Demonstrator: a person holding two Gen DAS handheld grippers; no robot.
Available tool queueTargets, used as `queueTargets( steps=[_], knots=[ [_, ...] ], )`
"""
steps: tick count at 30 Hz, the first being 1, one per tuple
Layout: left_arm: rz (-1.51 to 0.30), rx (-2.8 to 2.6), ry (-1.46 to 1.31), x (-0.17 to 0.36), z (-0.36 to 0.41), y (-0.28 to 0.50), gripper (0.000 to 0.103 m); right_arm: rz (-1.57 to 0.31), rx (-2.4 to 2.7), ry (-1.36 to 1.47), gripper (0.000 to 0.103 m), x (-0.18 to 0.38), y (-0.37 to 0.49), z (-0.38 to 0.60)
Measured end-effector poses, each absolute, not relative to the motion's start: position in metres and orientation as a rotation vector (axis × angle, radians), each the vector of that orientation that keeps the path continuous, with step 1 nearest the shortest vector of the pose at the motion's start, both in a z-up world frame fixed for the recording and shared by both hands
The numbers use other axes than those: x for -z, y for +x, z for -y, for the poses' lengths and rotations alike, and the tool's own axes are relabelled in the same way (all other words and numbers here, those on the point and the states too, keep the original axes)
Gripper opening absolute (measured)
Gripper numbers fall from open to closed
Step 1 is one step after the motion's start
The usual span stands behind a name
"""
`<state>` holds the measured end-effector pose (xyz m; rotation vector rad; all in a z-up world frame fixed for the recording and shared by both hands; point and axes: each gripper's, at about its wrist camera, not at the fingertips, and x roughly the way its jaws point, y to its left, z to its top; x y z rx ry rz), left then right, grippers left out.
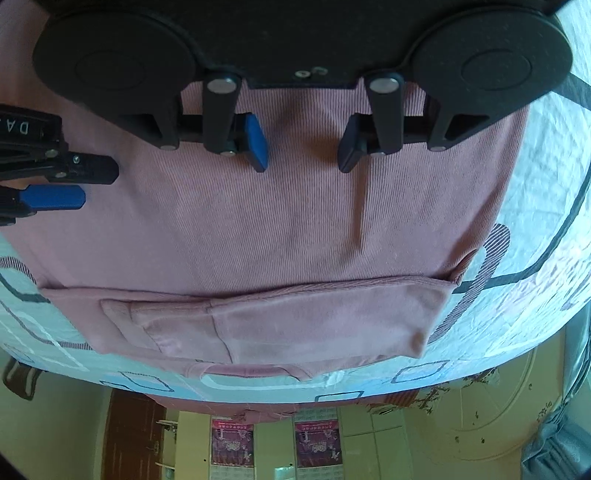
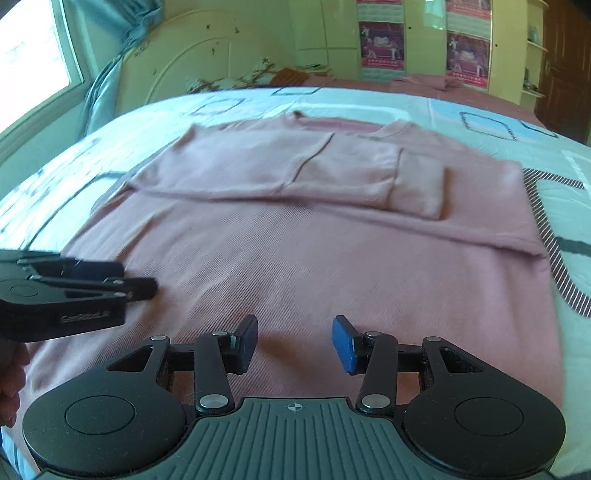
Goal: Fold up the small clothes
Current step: 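Move both grippers back toward the sweatshirt hem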
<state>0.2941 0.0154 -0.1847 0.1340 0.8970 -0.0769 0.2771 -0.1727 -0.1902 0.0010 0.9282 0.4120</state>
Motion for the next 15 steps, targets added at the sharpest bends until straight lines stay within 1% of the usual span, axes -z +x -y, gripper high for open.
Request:
queueTargets(
  steps=[3,7,10,13,15],
  knots=[
    [-0.885,0.097,0.167,0.186,-0.029,0.284,0.044,-0.917,-0.344,-0.072,0.046,0.199,0.261,0.173],
    [-0.888,0.098,0.134,0.185,-0.062,0.264,0.044,-0.907,-0.206,-0.102,0.046,0.200,0.238,0.197],
    [-0.890,0.111,0.117,0.181,-0.074,0.251,0.045,-0.920,-0.119,-0.064,0.046,0.196,0.223,0.211],
    [-0.890,0.145,0.091,0.171,-0.074,0.240,0.044,-0.884,-0.089,-0.020,0.046,0.179,0.205,0.205],
    [-0.891,0.170,0.091,0.168,-0.070,0.233,0.050,-0.867,-0.112,0.002,0.046,0.170,0.190,0.193]
  ],
)
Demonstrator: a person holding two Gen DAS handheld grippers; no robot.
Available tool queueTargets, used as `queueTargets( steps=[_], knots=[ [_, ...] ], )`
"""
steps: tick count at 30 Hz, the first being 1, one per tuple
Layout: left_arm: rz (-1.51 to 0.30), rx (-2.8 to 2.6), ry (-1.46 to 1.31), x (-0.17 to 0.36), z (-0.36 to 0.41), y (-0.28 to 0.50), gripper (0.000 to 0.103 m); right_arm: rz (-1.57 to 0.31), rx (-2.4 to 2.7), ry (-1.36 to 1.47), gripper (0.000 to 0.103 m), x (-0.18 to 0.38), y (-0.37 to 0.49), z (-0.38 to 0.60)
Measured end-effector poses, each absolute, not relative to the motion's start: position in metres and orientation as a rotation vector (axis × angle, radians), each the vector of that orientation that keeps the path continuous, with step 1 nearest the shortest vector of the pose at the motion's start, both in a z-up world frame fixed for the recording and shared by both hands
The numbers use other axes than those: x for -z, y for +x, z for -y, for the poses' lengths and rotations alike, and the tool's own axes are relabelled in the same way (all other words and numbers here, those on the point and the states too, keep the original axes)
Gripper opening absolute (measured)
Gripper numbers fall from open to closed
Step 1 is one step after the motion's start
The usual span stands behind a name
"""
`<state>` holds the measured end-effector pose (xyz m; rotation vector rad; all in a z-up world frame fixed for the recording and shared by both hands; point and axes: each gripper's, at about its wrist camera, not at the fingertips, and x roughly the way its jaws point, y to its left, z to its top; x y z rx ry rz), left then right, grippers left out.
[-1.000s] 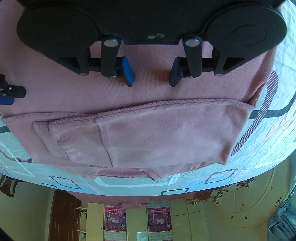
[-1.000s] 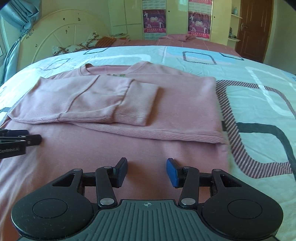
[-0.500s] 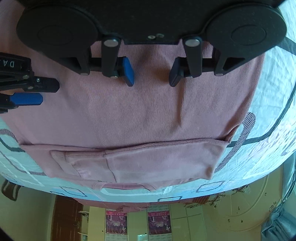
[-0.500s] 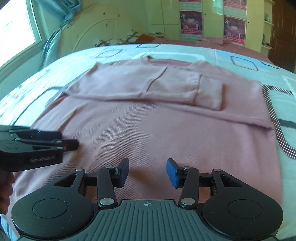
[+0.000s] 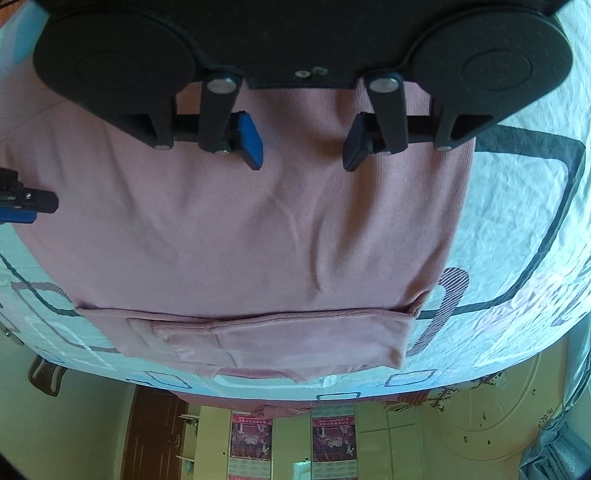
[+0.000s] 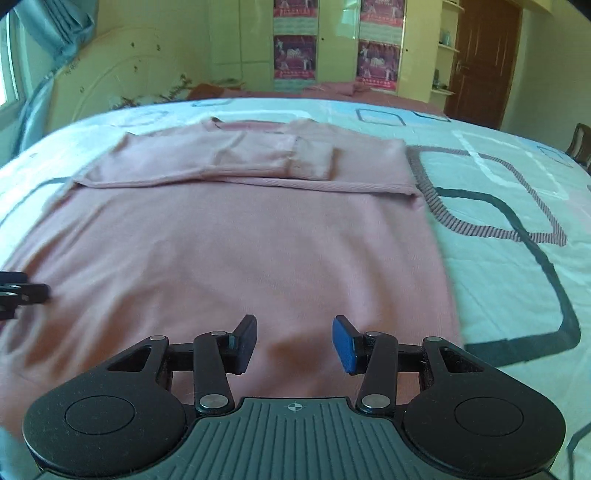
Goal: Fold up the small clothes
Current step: 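Move both grippers back toward the sweatshirt hem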
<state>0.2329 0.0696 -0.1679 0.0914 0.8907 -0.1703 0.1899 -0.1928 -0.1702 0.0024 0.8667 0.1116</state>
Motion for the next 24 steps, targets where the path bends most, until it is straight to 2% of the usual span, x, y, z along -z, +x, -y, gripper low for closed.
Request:
queueTargets(
  steps=[2,7,14,20,24],
  knots=[
    [-0.899,0.182,0.110,0.171,-0.065,0.226,0.054,-0.874,-0.121,0.004,0.046,0.170,0.179,0.180],
    [-0.922,0.182,0.110,0.178,-0.072,0.214,0.058,-0.912,-0.064,-0.014,0.046,0.186,0.159,0.175],
    [-0.900,0.175,0.059,0.168,-0.092,0.201,0.062,-0.893,0.029,0.000,0.046,0.177,0.133,0.196],
    [-0.852,0.138,0.016,0.152,-0.125,0.190,0.072,-0.846,0.086,0.038,0.046,0.163,0.114,0.211],
    [-0.860,0.118,-0.016,0.152,-0.149,0.185,0.073,-0.842,0.125,0.079,0.046,0.157,0.106,0.223]
  ],
)
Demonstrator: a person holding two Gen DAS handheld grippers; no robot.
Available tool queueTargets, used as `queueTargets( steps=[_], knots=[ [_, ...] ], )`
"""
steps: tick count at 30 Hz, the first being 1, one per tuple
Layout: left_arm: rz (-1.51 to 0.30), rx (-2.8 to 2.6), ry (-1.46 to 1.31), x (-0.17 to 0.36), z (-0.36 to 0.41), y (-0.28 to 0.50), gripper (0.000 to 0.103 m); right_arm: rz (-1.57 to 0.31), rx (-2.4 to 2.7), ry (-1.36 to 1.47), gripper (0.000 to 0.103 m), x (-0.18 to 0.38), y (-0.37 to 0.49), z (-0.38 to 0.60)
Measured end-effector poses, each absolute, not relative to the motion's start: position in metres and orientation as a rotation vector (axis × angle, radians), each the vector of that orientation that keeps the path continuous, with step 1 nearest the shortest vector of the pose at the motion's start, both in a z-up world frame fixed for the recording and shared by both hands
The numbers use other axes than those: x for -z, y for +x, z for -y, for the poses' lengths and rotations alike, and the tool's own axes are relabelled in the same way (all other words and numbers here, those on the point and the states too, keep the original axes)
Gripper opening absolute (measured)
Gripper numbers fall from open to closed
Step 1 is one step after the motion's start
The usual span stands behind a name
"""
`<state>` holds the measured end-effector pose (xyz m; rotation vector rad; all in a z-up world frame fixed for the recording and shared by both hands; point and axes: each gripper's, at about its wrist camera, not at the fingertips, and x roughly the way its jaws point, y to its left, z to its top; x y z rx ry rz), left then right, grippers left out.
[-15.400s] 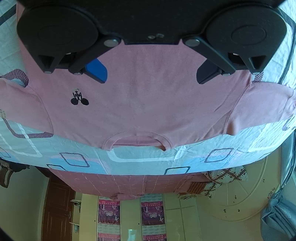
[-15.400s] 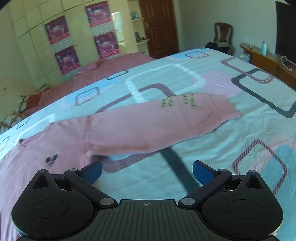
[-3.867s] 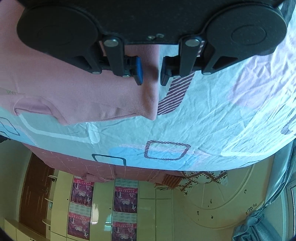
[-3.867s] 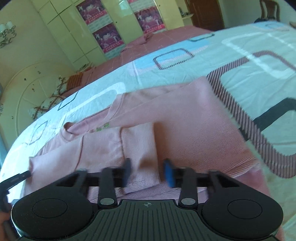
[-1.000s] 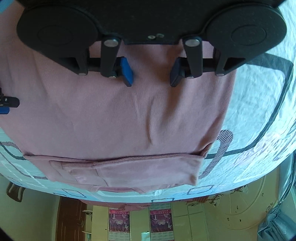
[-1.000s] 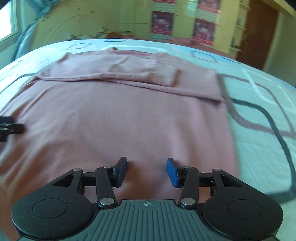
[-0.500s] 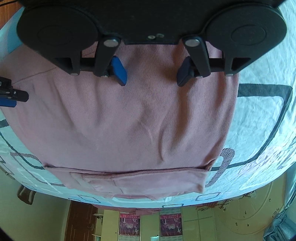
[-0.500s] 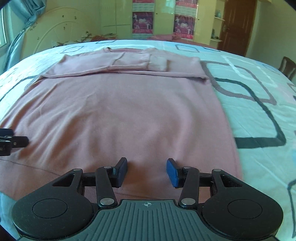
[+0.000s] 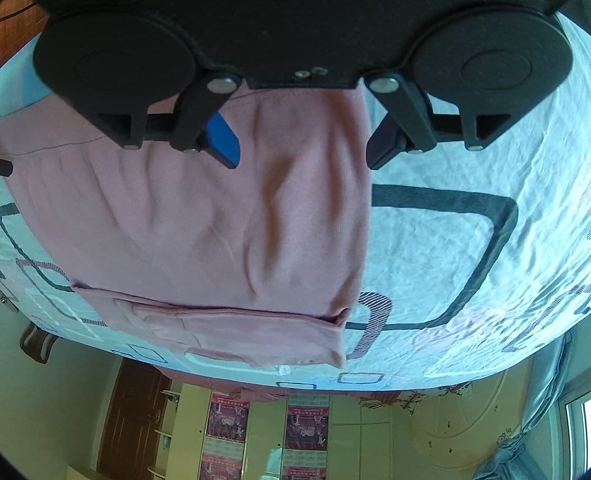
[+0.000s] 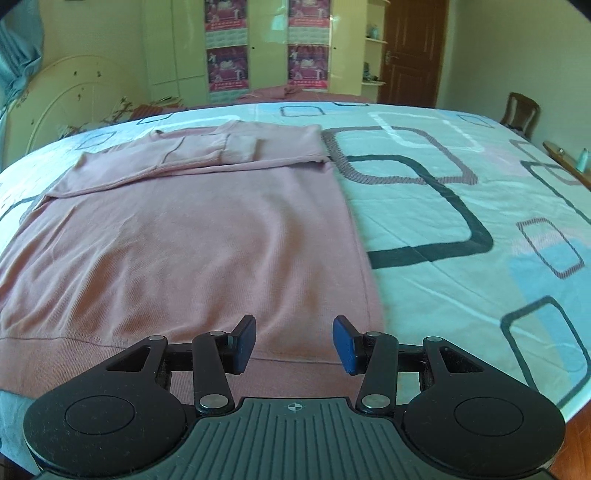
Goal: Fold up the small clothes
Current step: 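Move both grippers back toward the sweatshirt hem, then close both grippers on the ribbed hem of the pink sweatshirt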
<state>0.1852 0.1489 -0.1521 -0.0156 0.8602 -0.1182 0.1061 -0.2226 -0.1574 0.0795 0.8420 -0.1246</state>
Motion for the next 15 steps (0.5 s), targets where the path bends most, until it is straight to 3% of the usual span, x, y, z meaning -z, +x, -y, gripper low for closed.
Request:
queueTargets(
  steps=[9,12,15],
  knots=[
    [-0.944,0.137,-0.112,0.174,-0.174,0.172,0.069,-0.882,0.188,0.105,0.047,0.163,0.093,0.237],
    [-0.946,0.151,-0.117,0.178,-0.174,0.169,0.067,-0.887,0.216,0.100,0.070,0.167,0.091,0.243],
    [-0.961,0.183,-0.149,0.179,-0.172,0.167,0.054,-0.906,0.222,0.134,0.070,0.172,0.091,0.252]
  ],
)
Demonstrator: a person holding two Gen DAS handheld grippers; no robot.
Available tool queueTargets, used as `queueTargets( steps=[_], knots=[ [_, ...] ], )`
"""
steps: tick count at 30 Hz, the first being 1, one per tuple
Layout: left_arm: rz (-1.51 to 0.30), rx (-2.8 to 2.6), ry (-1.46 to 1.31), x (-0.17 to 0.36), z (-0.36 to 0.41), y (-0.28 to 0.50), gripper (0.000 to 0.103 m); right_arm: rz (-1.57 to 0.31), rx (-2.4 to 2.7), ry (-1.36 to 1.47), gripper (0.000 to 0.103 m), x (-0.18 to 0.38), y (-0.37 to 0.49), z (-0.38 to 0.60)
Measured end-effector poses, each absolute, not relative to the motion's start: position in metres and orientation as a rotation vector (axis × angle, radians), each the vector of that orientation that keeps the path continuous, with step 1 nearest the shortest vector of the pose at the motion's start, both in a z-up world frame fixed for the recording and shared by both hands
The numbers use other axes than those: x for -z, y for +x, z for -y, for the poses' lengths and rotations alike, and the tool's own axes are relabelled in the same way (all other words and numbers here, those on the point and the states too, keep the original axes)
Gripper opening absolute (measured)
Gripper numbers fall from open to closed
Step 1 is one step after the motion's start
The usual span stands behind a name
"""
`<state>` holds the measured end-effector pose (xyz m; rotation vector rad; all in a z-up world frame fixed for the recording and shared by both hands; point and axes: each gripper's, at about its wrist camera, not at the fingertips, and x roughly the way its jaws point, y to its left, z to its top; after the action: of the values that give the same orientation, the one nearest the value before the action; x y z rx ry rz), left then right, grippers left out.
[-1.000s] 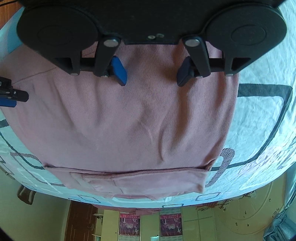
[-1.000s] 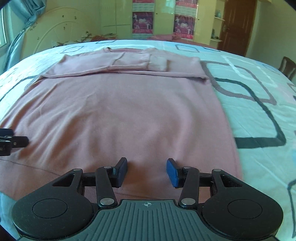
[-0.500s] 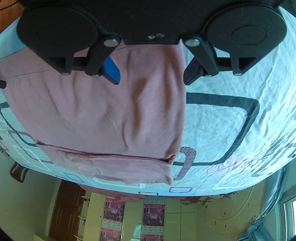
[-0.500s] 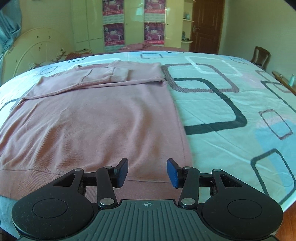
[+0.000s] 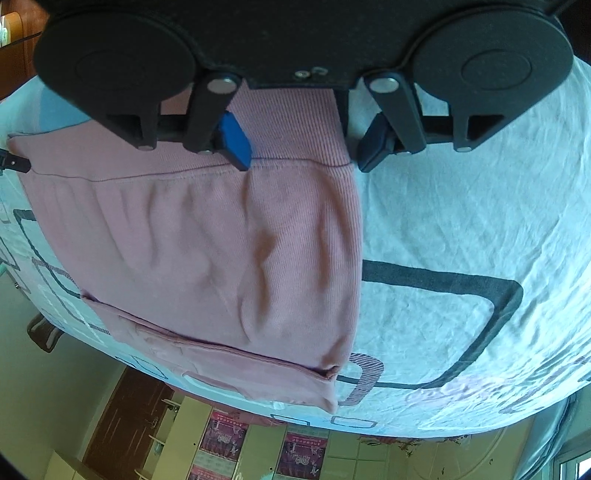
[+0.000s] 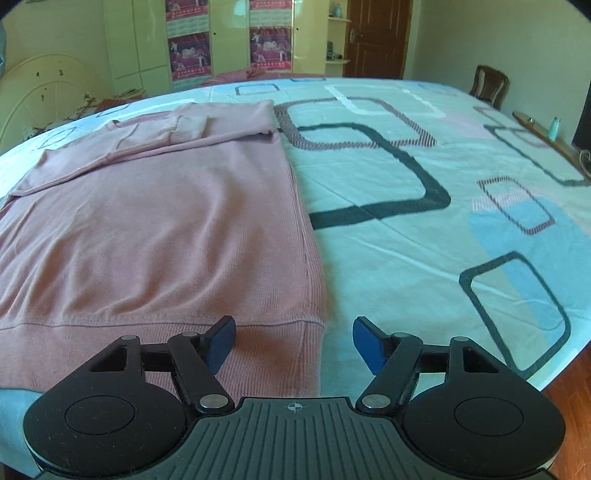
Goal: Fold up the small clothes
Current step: 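Close both grippers on the ribbed hem of the pink sweatshirt, then lift the hem with both grippers and fold it toward the collar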
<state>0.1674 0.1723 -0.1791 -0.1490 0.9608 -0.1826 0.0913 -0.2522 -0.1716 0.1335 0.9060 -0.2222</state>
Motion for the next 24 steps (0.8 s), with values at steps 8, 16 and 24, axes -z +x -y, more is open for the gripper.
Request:
queueTargets(
  steps=[8,16,24],
  knots=[
    [-1.021,0.255,-0.230,0.178,-0.171,0.180,0.016,-0.967,0.139,0.248,0.028,0.173,0.098,0.262],
    [-0.949,0.293,-0.329,0.151,-0.171,0.203,0.005,-0.953,0.038,0.393,0.013,0.150,0.112,0.276],
    [-0.798,0.320,-0.429,0.102,-0.167,0.279,0.005,-0.816,-0.026,0.488,0.013,0.100,0.172,0.294]
  ],
)
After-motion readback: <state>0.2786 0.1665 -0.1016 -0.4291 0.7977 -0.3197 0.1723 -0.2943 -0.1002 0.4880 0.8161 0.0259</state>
